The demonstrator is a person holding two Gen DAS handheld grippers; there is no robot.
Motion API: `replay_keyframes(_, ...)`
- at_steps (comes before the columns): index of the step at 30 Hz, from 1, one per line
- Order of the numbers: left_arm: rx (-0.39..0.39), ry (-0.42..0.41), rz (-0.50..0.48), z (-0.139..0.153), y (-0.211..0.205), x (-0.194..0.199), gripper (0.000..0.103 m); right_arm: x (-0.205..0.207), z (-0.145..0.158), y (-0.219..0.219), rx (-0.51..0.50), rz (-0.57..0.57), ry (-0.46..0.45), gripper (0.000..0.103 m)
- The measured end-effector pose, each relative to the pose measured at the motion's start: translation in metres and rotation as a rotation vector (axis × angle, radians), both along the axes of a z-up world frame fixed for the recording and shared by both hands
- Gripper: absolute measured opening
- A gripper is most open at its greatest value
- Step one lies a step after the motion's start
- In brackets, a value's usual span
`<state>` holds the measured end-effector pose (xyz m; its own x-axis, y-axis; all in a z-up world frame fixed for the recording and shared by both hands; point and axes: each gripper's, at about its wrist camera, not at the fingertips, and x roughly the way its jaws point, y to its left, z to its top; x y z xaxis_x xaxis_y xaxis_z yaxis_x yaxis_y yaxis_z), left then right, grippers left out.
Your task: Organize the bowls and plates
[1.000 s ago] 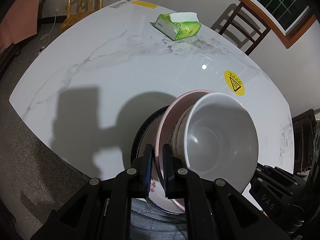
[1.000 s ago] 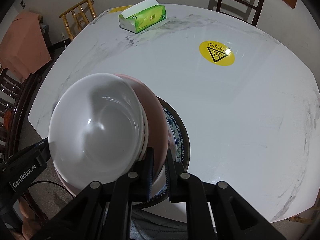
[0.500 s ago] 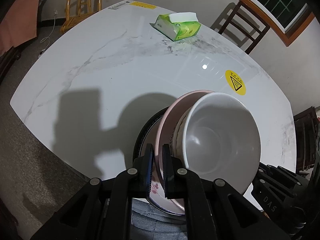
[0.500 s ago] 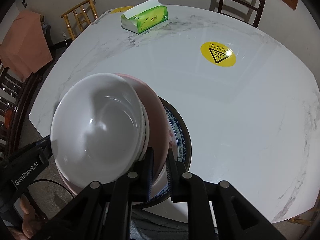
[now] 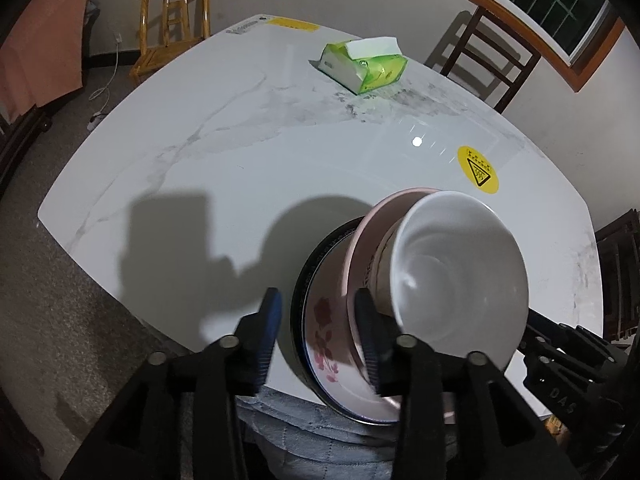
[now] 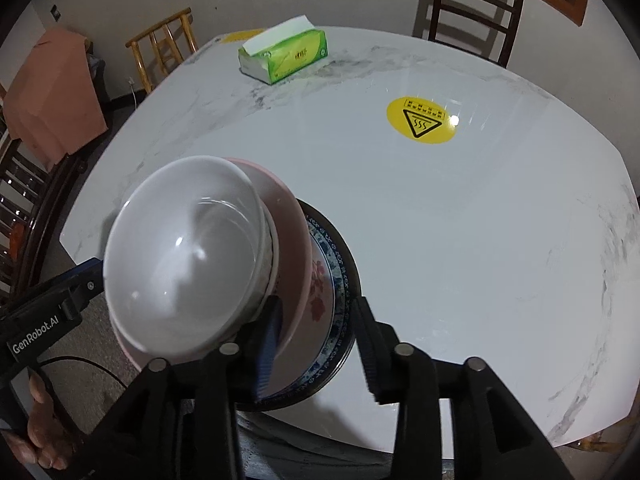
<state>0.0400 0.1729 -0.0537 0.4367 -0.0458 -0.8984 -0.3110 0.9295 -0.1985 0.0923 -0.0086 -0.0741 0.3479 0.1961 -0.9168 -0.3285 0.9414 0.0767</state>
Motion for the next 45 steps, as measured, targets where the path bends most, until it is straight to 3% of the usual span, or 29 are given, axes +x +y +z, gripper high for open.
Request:
replay_keyframes(4, 0.018, -0.029, -0.016, 0.008, -0.004, -0.008, 0.046, -0.007, 0.007, -0.010, 0.042, -0.007, -0.018, 0.053)
replay_keyframes(8, 0.031, -0.052, -0.023, 0.015, -0.009, -0.017, 0.046, -0.015, 0.011, -0.019, 0.057, -0.018, -0.040, 0.058)
replay_keyframes(18, 0.007, -0.153, -0.098, 0.036, -0.029, -0.037, 0.052, -0.038, 0.010, -0.033, 0.091, -0.019, -0.104, 0.060)
replay_keyframes(25, 0.064, -0.193, -0.134, 0.044, -0.050, -0.051, 0.056, -0.051, 0.007, -0.035, 0.090, 0.000, -0.116, 0.060)
replay_keyframes(37, 0.259, -0.198, 0.014, 0.025, -0.063, -0.088, 0.067, -0.078, 0.002, -0.028, 0.078, 0.043, -0.202, 0.060)
replay_keyframes(45, 0.283, -0.163, 0.019, 0.006, -0.069, -0.091, 0.071, -0.092, -0.003, -0.021, 0.062, 0.083, -0.227, 0.061)
